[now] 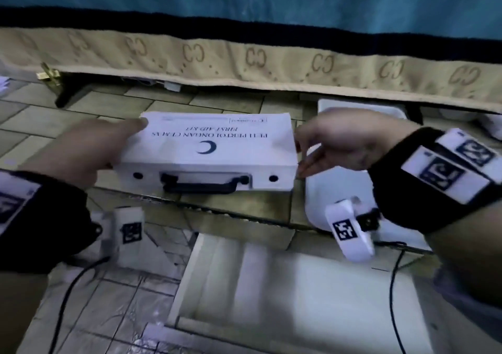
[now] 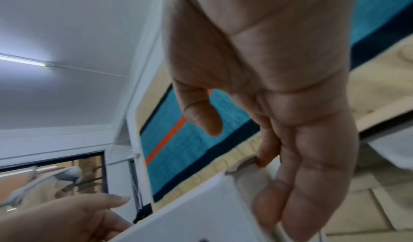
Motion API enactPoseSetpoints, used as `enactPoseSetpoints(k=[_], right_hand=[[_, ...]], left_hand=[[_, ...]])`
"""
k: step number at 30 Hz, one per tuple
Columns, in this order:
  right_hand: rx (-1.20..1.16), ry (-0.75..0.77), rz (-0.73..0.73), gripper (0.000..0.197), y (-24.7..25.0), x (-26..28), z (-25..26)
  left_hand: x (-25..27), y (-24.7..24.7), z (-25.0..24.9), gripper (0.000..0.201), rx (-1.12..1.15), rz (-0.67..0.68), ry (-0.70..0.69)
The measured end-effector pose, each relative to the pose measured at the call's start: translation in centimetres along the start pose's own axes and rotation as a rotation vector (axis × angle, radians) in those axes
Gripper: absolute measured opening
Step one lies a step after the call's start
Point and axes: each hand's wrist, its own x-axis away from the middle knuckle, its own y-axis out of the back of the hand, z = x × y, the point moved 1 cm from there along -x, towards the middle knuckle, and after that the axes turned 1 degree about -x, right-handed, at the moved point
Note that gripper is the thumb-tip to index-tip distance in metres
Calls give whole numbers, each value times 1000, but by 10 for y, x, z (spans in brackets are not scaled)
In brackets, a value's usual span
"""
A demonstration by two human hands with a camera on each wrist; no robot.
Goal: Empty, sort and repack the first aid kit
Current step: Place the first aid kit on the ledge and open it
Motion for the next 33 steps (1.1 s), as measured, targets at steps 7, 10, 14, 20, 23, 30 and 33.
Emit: enactPoseSetpoints(k=[7,10,14,20,23,30,33], right_hand=[[156,49,-252,8,-19,-33,-15],[431,405,-374,19,-28,8,-33],[447,631,-11,15,-39,76,-82],[934,146,273,21,-52,100,-229],[1056,-87,279,35,-58,107,-272],[1041,-160,-20,36,-48,96,-279],[1060,-180,-196,43,-43,85,-268]], left_hand=[[-14,-36,3,77,-71,-72,-87],[22,-44,16,55,-352,-236,-465],[102,-63,37,19,-342,-4,-920],[139,-113,145,58,-988,942,-753],[145,-127,184,74,-1209,952,-773],[141,-138,188,87,-1120,621,-765],[138,-146,179,87,-1064,402,-724]])
